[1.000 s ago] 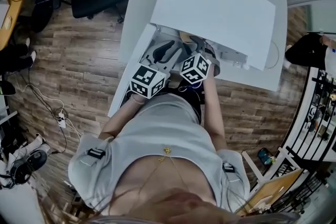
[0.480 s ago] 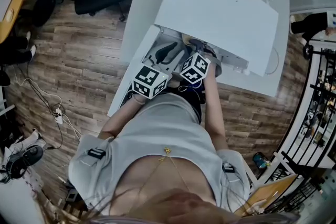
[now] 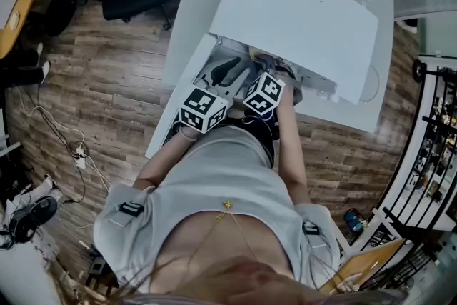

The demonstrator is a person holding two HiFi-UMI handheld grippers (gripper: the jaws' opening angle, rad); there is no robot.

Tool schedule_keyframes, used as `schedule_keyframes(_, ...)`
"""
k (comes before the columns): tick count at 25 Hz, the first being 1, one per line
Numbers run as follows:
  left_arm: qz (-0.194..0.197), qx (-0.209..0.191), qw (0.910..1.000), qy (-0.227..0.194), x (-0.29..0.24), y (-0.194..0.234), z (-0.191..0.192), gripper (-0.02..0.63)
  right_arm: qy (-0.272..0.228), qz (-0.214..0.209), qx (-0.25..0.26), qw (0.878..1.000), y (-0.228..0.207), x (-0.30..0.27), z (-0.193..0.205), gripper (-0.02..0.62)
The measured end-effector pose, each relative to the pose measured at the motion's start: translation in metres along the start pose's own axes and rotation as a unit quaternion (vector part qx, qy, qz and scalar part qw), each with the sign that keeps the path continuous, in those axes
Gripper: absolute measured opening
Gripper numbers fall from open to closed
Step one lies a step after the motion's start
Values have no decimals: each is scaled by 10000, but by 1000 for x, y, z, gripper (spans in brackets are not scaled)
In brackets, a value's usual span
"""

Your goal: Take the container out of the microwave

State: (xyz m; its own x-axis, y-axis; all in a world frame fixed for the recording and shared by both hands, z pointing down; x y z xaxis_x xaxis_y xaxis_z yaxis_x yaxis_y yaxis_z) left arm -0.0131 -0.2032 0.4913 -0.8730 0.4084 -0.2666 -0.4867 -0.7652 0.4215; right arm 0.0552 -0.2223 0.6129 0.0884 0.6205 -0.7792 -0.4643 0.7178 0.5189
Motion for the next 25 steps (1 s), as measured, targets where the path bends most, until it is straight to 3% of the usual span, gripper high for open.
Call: schedule_keyframes(25, -15, 71, 10000, 54, -1, -2, 6, 122, -50, 111, 17, 9999, -3, 5, 4, 31)
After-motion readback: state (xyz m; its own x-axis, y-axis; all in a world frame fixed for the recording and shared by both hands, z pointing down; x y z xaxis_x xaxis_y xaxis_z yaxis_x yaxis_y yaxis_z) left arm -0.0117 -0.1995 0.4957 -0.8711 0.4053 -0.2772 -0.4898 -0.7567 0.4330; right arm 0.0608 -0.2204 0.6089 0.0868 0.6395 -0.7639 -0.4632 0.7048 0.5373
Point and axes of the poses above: the fingertips, and each gripper's own axes: x backward along the fingers, y to its left, z out of its underside, the point moved 3 cm from there along x, backward along the fingers, and after that the axes turned 10 degrees about z, right-handed, at the moved point
